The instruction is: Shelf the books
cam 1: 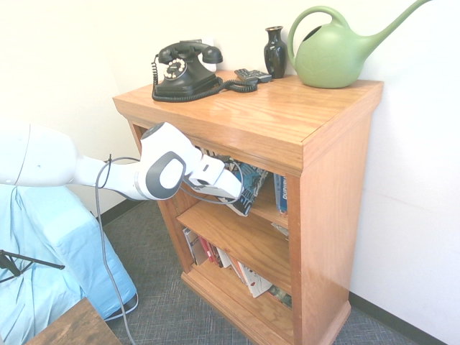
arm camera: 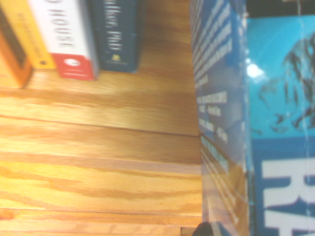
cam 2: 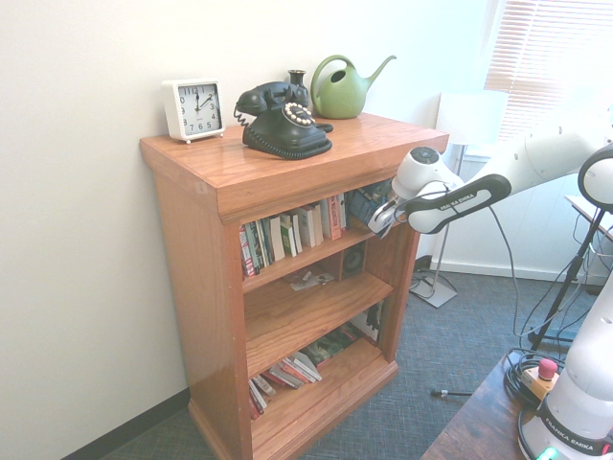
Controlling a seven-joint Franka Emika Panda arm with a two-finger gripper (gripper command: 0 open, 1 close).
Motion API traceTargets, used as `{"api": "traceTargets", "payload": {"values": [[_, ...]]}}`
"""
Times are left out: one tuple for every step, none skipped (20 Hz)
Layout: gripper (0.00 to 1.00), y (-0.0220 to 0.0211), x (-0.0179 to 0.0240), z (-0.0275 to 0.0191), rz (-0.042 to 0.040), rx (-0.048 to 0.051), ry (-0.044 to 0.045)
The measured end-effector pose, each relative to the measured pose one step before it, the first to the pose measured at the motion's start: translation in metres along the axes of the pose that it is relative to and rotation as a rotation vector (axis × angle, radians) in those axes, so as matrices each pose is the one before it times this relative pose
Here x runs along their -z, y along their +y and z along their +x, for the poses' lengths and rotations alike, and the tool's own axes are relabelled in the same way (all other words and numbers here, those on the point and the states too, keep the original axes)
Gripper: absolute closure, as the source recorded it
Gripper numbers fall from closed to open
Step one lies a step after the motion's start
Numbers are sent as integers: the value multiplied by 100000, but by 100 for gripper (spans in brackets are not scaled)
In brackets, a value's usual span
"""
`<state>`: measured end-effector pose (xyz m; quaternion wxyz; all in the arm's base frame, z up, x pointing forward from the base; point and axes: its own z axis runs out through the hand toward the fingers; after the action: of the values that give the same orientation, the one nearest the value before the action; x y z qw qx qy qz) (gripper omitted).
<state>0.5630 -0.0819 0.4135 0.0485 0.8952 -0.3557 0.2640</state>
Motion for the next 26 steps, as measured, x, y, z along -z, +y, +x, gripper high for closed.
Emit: {"api": "traceTargets", "payload": {"values": [[100, -347, 76, -288, 865, 1273, 2641], [100, -433, 119, -282, 968, 980, 2662], [100, -317, 63, -274, 520, 1113, 2558], [100, -283, -13, -351, 282, 1279, 2453], [100, -200, -141, -451, 103, 541, 1791], [100, -80, -213, -537, -32, 50, 1039], [100, 63, -272, -613, -269, 52, 462], [100, 97, -284, -509, -129, 2, 552], [100, 42, -77, -277, 312, -104, 995], [100, 79, -50, -126, -26, -19, 820], [100, 112, -78, -178, 339, -247, 730], [100, 105, -104, -138, 231, -415, 479], [100, 137, -109, -61, 202, -676, 336], [100, 87, -83, -28, 143, -692, 133], [100, 63, -73, -11, 7, -806, -25], [100, 45, -64, -8, 23, -594, -79], [100, 17, -22, 16, 132, -750, -102], [100, 34, -7, 63, 161, -869, -174], [100, 59, -9, 84, 155, -913, -183], [100, 75, 2, 98, 91, -694, -77], [100, 47, 25, 66, 13, -353, 94], [100, 28, 32, 49, 7, -488, 118], [100, 32, 49, 68, 40, -196, 339], [100, 11, 127, 131, 211, -130, 923], [100, -2, 214, 183, 434, -388, 1244], [100, -3, 245, 166, 423, -481, 1001]]}}
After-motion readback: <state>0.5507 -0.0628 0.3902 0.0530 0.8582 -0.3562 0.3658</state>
